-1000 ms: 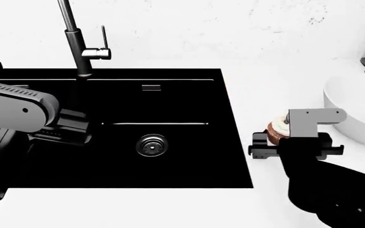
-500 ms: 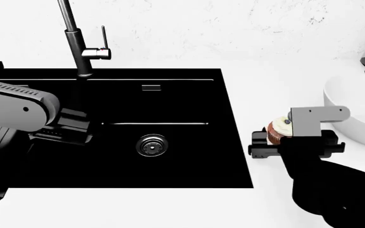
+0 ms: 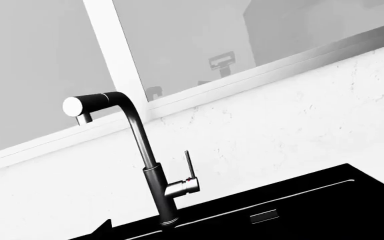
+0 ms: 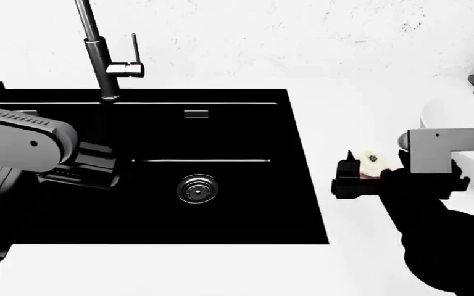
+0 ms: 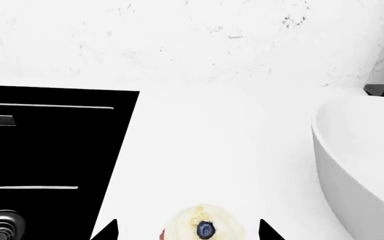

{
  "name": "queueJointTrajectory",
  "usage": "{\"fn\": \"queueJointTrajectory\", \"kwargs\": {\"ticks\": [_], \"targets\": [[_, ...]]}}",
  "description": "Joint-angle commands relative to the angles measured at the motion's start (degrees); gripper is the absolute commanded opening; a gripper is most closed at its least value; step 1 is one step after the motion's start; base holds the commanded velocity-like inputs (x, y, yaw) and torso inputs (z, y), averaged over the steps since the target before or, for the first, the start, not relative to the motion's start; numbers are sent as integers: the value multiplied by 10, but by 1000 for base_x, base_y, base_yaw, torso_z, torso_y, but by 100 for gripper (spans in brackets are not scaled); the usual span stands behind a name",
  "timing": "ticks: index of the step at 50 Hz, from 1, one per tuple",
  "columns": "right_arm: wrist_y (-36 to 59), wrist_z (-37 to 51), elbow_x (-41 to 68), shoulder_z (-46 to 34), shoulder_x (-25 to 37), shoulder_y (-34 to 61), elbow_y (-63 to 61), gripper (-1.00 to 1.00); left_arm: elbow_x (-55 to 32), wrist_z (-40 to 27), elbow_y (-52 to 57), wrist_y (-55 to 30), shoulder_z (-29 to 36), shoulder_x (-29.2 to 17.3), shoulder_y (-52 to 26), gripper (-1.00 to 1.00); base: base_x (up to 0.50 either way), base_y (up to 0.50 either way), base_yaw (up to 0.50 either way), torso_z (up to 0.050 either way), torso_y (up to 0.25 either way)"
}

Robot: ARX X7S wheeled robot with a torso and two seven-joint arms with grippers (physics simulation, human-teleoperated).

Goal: Move the fresh-baked cupcake off the tray onto the counter, and place the bowl used for mixing into the sink.

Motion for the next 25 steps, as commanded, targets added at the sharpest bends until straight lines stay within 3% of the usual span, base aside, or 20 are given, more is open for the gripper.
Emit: {"fn": "queueJointTrajectory", "kwargs": {"ticks": [1,18,25], "targets": [[-6,24,30,28,42,-14,-50,100,-7,-3,2,0,-3,-3,-3,100,0,0,0,0,0],[-18,63,91,77,143,-54,-164,100,-14,-4,-1,0,-5,-4,-10,100,0,0,0,0,0],[55,125,198,95,208,36,-255,100,-7,-2,-3,0,-3,3,-7,100,0,0,0,0,0]]}}
